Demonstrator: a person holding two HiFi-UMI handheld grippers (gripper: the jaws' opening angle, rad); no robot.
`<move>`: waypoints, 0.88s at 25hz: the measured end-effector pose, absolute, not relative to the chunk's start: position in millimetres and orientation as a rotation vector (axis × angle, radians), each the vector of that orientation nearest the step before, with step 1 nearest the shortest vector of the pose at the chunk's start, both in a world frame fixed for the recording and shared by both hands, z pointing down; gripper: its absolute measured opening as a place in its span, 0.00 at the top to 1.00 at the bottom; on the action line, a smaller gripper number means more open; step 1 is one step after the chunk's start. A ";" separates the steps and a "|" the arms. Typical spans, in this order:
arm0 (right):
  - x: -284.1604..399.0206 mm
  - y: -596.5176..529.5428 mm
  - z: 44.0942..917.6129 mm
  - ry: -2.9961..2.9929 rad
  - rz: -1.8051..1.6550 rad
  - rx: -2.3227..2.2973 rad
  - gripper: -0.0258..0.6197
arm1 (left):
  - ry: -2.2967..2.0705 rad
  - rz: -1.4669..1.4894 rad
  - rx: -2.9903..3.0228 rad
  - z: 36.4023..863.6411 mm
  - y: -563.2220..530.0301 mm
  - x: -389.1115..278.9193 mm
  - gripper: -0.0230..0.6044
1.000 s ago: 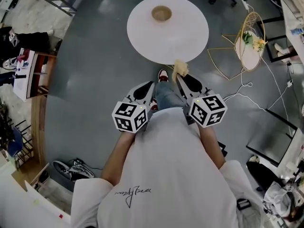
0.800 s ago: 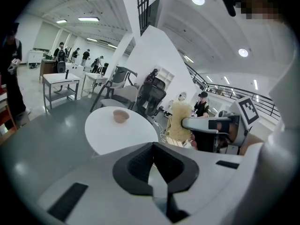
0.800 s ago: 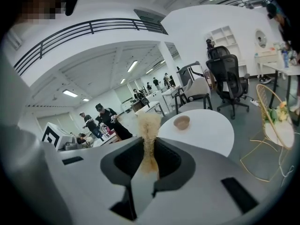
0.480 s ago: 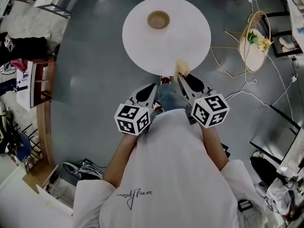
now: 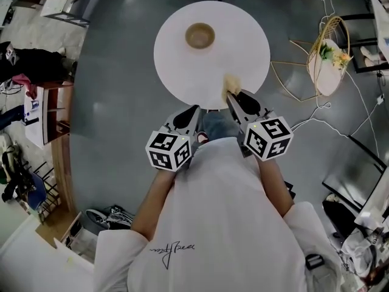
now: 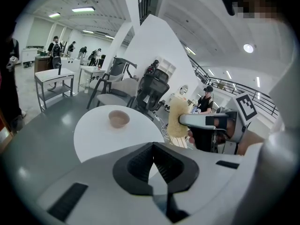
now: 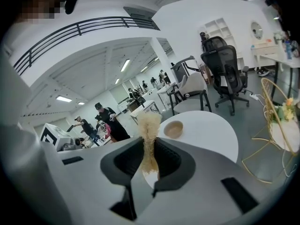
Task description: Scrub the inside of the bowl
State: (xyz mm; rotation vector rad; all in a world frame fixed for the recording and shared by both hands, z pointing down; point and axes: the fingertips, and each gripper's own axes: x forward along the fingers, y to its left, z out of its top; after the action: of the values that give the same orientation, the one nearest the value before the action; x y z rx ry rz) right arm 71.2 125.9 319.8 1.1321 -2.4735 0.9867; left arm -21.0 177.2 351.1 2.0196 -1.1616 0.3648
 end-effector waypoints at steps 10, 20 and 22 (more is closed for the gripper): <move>61.7 97.5 314.2 -2.550 0.906 1.036 0.83 | -1.249 0.493 2.075 351.4 149.3 -15.0 0.96; 60.4 87.1 314.8 -2.572 0.894 0.992 0.83 | -1.358 0.409 1.959 351.4 130.7 -36.8 0.96; 61.7 83.7 312.9 -2.577 0.894 0.996 0.83 | -1.359 0.396 1.955 349.8 124.8 -38.0 0.96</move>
State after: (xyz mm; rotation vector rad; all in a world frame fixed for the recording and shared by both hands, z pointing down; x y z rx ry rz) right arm 61.7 83.7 312.9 0.9958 -2.5766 0.8941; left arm -38.0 124.8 349.8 1.9550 -1.3591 0.3958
